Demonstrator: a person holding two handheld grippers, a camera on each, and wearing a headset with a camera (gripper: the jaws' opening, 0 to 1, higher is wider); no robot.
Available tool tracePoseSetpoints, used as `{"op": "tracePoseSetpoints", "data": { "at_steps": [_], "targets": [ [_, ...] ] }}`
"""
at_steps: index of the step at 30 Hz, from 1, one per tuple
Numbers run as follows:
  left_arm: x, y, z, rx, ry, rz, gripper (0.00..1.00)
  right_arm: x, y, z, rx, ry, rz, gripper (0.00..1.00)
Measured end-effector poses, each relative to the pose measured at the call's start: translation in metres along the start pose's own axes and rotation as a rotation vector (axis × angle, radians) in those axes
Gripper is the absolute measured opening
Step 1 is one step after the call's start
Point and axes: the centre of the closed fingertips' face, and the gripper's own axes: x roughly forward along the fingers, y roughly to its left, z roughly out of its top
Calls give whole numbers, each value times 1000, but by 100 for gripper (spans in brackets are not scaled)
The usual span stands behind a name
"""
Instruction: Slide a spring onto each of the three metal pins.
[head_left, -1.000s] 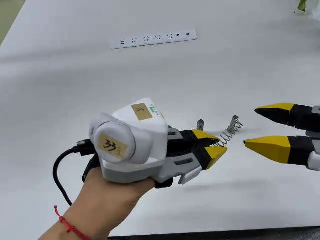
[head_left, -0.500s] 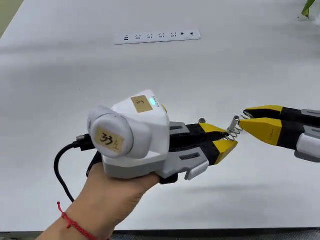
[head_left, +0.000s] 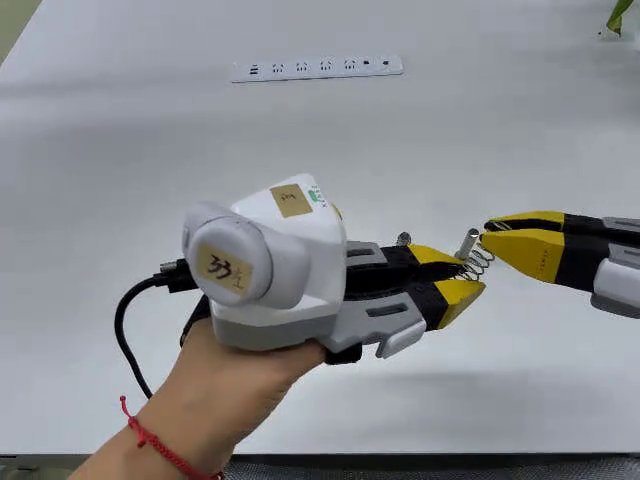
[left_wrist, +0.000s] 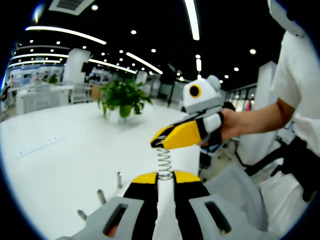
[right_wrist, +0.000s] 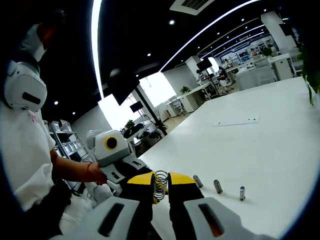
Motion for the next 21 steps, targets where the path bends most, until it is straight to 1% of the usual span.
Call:
{"op": "tracePoseSetpoints", "data": {
  "at_steps": [2, 4, 8, 15, 21],
  "targets": [
    [0, 1, -1, 4, 2, 3, 11, 1, 2, 0, -9, 8, 7, 11],
    [0, 0, -1, -9, 2, -3, 11, 2, 3, 0, -24, 17, 5, 11],
    [0, -1, -2, -15, 6, -8, 11, 3, 4, -2, -43, 33, 7, 11],
    [0, -2, -3, -13, 9, -11, 13, 4, 11, -3, -102, 70, 11, 11],
    [1, -4, -4, -8, 14, -15, 14, 2, 9, -3, -137, 90, 16, 11]
  ]
}}
